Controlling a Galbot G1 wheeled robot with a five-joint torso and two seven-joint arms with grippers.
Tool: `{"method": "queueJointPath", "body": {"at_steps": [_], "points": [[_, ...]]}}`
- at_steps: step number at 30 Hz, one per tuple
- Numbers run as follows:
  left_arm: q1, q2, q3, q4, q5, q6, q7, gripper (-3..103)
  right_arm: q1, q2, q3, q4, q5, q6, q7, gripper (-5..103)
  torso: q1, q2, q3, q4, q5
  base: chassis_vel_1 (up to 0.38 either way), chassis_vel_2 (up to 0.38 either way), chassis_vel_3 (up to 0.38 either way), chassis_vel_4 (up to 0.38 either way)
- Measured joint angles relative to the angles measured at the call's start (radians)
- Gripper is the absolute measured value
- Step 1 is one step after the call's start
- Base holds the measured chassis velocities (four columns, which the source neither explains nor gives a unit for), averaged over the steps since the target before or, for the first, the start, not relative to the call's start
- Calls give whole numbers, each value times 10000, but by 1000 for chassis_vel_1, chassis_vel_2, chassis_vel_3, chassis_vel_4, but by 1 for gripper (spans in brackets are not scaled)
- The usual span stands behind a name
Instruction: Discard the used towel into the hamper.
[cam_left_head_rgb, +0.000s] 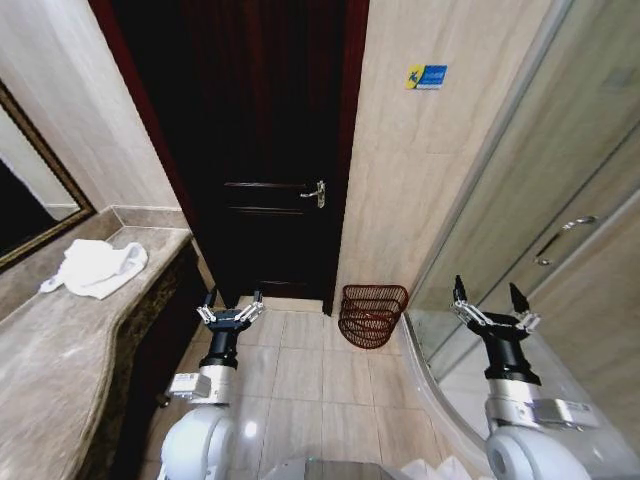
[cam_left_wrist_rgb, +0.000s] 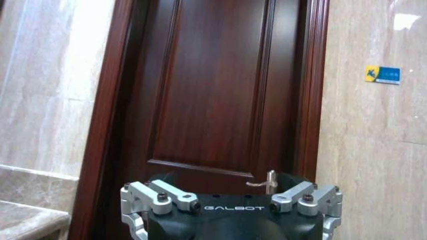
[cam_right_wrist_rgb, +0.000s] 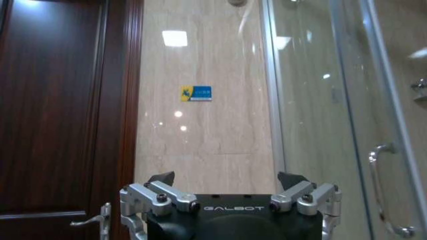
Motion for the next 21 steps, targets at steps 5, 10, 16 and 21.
{"method": "queueJointPath", "body": {"at_steps": [5,10,16,21], "points": [[4,-1,-9,0,2,0,0,100,-1,20,-10,-23,-10,25,-13,100,0,0,0,2,3,-142,149,158,-144],[-2,-1,-24,-1,1,0,-1,98,31,21,-21,-79,-35,49,-24,100,0,0,0,1,3,-137,138,143,-141],[-33,18,-98,18,-68,1,-2,100,175,0,-109,-222,-122,366,161,100,1,-1,1,0,1,-157,150,148,-144],[-31,18,-118,88,-87,2,-14,100,258,-15,-128,-364,-220,707,268,100,9,-3,2,3,0,-61,97,83,-65]]}}
